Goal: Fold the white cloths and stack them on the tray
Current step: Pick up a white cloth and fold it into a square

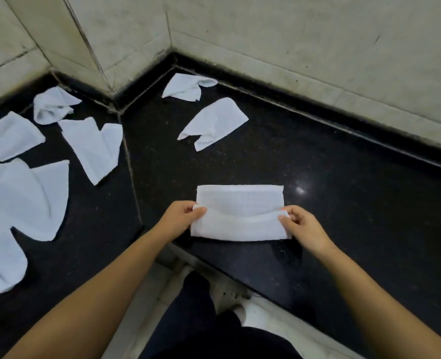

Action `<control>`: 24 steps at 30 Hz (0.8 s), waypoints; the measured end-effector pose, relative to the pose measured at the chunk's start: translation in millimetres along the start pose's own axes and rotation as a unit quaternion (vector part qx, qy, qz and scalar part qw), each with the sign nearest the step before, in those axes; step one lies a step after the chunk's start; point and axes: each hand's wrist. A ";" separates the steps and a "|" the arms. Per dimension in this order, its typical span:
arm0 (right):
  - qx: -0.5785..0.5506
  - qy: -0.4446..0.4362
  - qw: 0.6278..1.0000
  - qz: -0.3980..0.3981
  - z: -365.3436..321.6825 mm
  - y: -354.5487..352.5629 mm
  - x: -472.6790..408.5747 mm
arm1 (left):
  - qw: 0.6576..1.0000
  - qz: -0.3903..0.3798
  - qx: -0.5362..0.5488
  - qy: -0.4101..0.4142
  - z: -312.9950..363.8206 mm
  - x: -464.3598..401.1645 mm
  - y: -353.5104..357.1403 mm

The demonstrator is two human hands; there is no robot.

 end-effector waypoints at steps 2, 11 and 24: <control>0.008 0.029 0.999 0.032 0.0 -0.3 -9.6 | 0.999 0.033 -0.029 0.021 4.5 -9.4 1.3; 0.167 0.087 0.976 0.111 -2.3 16.4 -77.4 | 0.922 0.209 -0.315 0.084 28.8 -61.0 5.0; 0.368 -0.185 0.896 -0.166 -67.8 107.0 -112.5 | 0.893 0.290 -0.335 0.081 -22.3 -19.3 19.9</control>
Point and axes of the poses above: each hand's wrist, its own x-axis away from the middle knuckle, its own y-axis out of the palm, z = x × y, and after that the axes turned 13 degrees about -y, right-handed
